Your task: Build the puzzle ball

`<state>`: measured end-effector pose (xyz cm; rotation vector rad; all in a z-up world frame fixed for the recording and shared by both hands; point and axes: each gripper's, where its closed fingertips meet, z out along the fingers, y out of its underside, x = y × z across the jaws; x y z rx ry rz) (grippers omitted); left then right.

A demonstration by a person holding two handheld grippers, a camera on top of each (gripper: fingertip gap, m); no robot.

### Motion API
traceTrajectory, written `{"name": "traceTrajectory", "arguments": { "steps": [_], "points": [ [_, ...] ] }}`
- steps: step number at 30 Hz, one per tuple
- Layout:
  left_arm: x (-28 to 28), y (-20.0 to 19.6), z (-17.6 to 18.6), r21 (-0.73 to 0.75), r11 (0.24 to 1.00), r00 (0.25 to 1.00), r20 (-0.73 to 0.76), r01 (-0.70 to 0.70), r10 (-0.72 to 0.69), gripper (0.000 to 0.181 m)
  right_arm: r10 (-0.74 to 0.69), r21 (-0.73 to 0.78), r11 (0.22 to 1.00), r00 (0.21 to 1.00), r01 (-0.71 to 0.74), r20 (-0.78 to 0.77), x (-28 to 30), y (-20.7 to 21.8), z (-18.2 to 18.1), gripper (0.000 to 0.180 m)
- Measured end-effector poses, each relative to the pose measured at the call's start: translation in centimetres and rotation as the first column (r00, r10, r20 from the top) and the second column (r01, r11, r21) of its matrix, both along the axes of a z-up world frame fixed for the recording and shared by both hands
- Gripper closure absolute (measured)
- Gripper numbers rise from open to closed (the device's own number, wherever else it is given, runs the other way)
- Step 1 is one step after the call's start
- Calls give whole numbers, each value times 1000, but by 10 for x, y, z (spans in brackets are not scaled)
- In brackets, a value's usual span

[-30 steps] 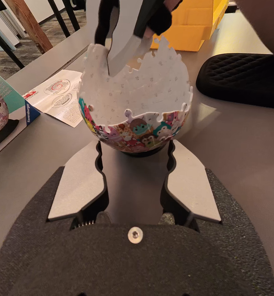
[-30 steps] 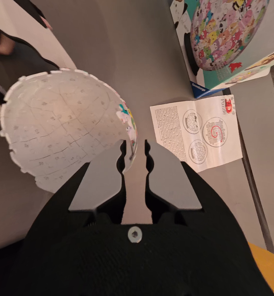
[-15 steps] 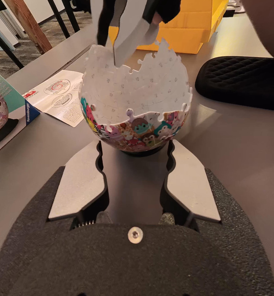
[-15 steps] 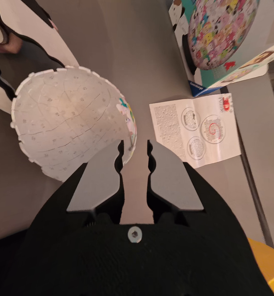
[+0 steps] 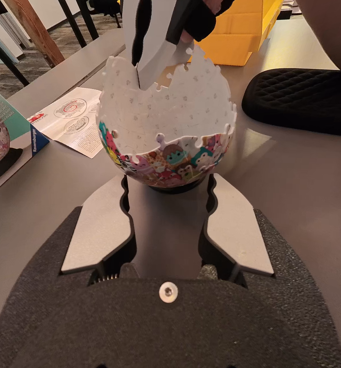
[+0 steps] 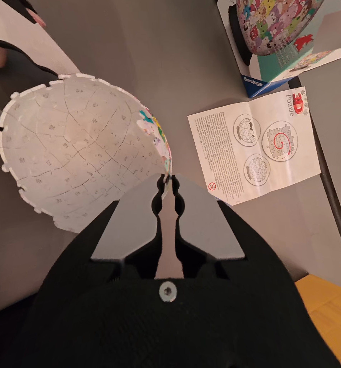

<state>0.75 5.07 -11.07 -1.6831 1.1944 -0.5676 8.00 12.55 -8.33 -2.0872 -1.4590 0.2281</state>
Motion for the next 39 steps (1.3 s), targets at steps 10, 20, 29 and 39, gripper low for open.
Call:
{"name": "traceTrajectory", "arguments": {
  "steps": [10, 20, 29, 39],
  "points": [
    [1, -1, 1, 7, 1000, 1000, 3, -3, 3, 105, -51, 37, 998, 998, 50, 27, -1, 2, 0, 176],
    [-2, 1, 3, 4, 1000, 1000, 9, -12, 12, 105, 5, 72, 997, 999, -2, -41, 2, -1, 23, 158],
    [-2, 0, 2, 0, 1000, 1000, 7, -10, 10, 106, 7, 4, 1000, 990, -6, -143, 8, 0, 27, 154],
    [-4, -2, 3, -2, 1000, 1000, 18, -10, 10, 107, 3, -28, 1000, 997, -6, -77, 3, -1, 8, 163]
  ]
}}
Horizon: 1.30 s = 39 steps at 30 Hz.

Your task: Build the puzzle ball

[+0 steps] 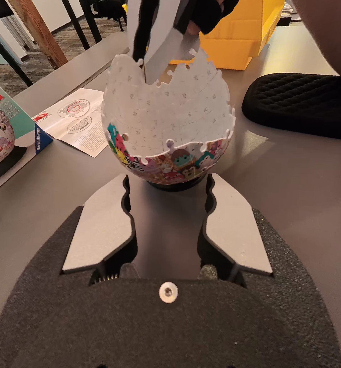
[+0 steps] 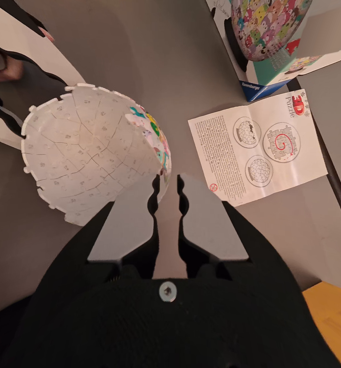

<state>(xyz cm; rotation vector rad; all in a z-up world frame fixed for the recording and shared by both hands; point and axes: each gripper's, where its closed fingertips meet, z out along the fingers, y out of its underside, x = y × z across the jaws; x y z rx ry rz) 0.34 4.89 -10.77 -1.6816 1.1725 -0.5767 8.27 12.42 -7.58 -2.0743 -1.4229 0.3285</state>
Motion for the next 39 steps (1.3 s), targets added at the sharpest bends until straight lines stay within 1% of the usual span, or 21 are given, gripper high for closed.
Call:
{"name": "traceTrajectory", "arguments": {
  "steps": [1, 5, 7, 9, 10, 11, 14, 18, 21, 23, 25, 26, 28, 30, 32, 35, 39],
  "points": [
    [0, 0, 0, 0, 1000, 1000, -2, 1, -1, 107, 4, -11, 1000, 1000, -4, -2, -2, -1, -1, 170],
    [1, -1, -2, 0, 1000, 1000, -9, 5, -5, 108, -22, -3, 1000, 1000, 22, -11, -4, 1, -1, 170],
    [1, -1, -2, 1, 1000, 1000, -10, 5, -4, 108, -37, 19, 999, 999, 37, -2, -3, 4, 0, 165],
    [1, -1, -2, -1, 1000, 1000, -6, 3, -3, 108, -48, 29, 998, 999, 48, -1, -3, 6, 0, 165],
    [1, -1, -2, -1, 1000, 1000, -6, 1, -1, 108, -49, 30, 998, 999, 49, -1, -4, 6, 0, 166],
    [0, 0, -2, 0, 1000, 1000, -7, 0, 0, 108, -40, 35, 999, 999, 40, 4, -5, 5, 0, 173],
    [0, 0, -1, 0, 1000, 1000, -5, 0, 0, 108, -35, 74, 997, 999, 32, 34, -4, 7, -1, 175],
    [0, 0, -1, -1, 1000, 1000, -2, -1, 1, 108, -21, 77, 997, 999, 18, 36, -5, 6, 0, 175],
    [0, 1, -2, -3, 1000, 1000, -5, -3, 3, 108, -18, 61, 998, 1000, 16, 25, -5, 5, 1, 172],
    [0, 1, -2, -2, 1000, 1000, -5, -3, 3, 107, -9, 58, 998, 1000, 8, 5, -5, 4, 6, 162],
    [0, 2, -2, -3, 1000, 1000, -5, -3, 3, 107, 4, 81, 997, 1000, -3, -19, -6, 3, 16, 155],
    [0, 2, -2, -4, 1000, 1000, -4, -4, 4, 107, 30, 99, 995, 999, -27, -31, -8, 1, 21, 152],
    [0, 2, -1, -2, 1000, 1000, -5, -3, 3, 107, 72, 204, 977, 996, -62, -45, -16, 5, 33, 151],
    [1, 2, 0, 0, 1000, 1000, -5, -2, 2, 107, 135, 274, 952, 991, -134, 15, -23, 6, 33, 151],
    [1, 2, 0, 0, 1000, 1000, -3, -2, 2, 107, 158, 288, 940, 982, -182, 105, -25, 11, 24, 151],
    [1, 1, -1, -6, 1000, 1000, -3, 0, 0, 108, 175, 260, 945, 978, -200, 115, -31, 13, 16, 154],
    [1, 1, -2, -6, 1000, 1000, -8, 3, -3, 108, 171, 282, 937, 975, -206, 144, -33, 16, 13, 171]
  ]
}}
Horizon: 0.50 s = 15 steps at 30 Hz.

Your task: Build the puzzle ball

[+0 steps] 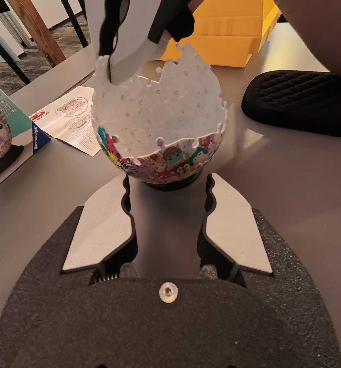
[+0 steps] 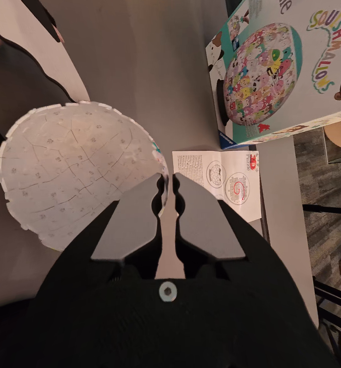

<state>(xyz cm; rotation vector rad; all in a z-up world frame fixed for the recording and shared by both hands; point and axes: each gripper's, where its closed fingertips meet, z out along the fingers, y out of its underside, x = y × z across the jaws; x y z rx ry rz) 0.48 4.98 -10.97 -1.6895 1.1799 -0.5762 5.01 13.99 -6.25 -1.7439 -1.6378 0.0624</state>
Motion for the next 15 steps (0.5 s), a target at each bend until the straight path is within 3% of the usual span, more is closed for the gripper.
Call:
{"name": "traceTrajectory", "arguments": {
  "steps": [7, 8, 10, 15],
  "points": [
    [0, 0, 0, -4, 1000, 1000, 0, 0, 0, 108, -12, 26, 1000, 1000, 11, 18, 0, -1, 0, 175],
    [0, 0, 0, -5, 1000, 1000, 2, 0, 0, 108, -13, 14, 1000, 1000, 13, 8, 0, -2, 0, 173],
    [0, 0, 0, -4, 1000, 1000, 2, -1, 1, 108, -19, -5, 1000, 1000, 18, -20, 1, -2, 2, 151],
    [1, 0, -1, -6, 1000, 1000, 0, 1, -1, 108, -48, -47, 998, 999, 49, 5, 11, 0, -6, 154]
  ]
}}
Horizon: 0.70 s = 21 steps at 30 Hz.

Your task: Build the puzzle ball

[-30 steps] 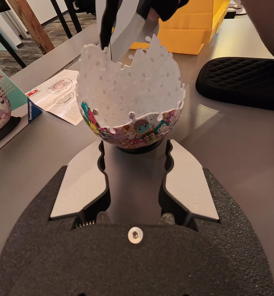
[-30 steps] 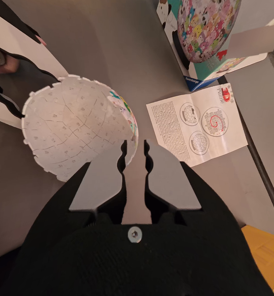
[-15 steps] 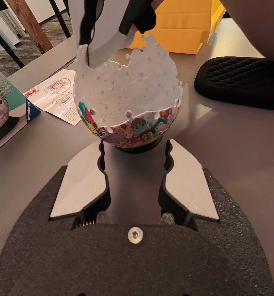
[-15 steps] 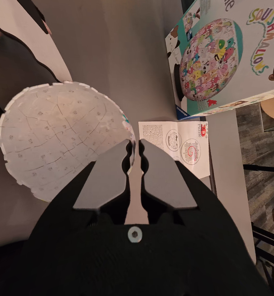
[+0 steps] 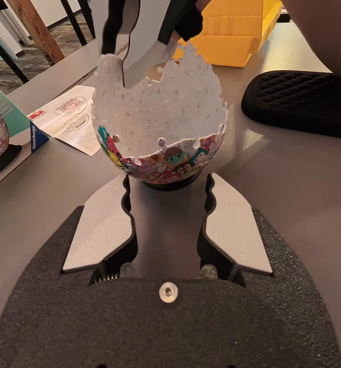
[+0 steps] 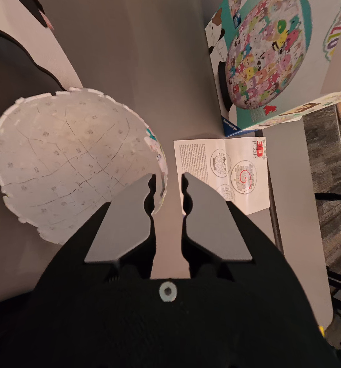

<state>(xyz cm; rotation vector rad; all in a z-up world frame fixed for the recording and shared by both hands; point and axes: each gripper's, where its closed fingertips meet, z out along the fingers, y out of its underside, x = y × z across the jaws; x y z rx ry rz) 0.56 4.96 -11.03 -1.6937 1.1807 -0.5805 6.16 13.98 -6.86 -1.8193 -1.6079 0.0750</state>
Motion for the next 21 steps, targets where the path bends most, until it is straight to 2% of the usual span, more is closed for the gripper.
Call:
{"name": "traceTrajectory", "arguments": {
  "steps": [7, 11, 21],
  "points": [
    [0, 0, 0, 1, 1000, 1000, -1, 1, -1, 108, -5, -23, 1000, 998, 7, 61, -1, 1, -9, 174],
    [-1, 0, 0, 2, 1000, 1000, -4, 1, -1, 109, 1, -59, 998, 996, 4, 85, 2, 1, -11, 168],
    [-1, 0, -1, 0, 1000, 1000, -4, 2, -2, 109, 25, -109, 994, 998, -19, 53, -2, 1, -8, 168]
  ]
}}
